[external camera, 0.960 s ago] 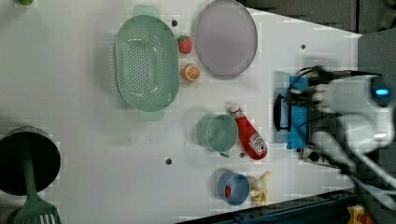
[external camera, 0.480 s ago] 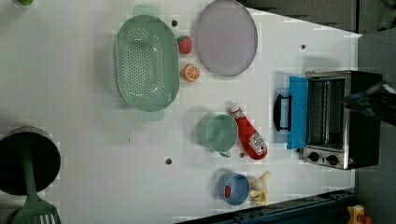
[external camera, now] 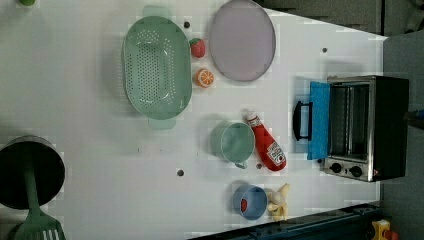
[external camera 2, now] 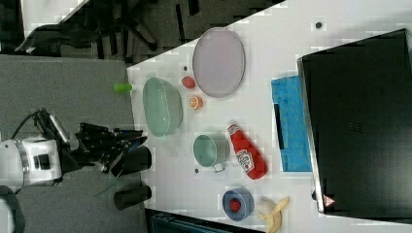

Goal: Flap open oven.

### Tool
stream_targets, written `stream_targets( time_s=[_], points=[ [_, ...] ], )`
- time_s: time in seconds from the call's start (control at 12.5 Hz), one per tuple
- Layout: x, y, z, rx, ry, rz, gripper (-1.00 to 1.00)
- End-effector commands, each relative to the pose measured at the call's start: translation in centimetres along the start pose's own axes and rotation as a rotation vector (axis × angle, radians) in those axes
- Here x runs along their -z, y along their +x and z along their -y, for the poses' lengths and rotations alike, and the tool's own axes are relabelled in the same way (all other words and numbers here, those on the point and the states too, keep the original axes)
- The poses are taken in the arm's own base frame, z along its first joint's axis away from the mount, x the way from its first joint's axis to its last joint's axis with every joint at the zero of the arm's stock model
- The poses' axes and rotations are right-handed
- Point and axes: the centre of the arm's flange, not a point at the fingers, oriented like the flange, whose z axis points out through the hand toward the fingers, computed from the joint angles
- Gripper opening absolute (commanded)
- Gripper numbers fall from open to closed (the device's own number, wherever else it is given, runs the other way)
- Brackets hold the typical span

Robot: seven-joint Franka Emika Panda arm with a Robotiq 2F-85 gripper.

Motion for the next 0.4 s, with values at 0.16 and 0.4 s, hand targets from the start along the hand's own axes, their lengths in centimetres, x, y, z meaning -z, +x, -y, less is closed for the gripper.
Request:
stream_targets(
  time_s=[0.16, 0.4],
  points=[
    [0.20, -0.62, -1.18, -0.178, -0.089, 0.062, -0.65],
    [0.07, -0.35, -1.67, -0.188, -0.099, 0.069, -0.65]
  ],
)
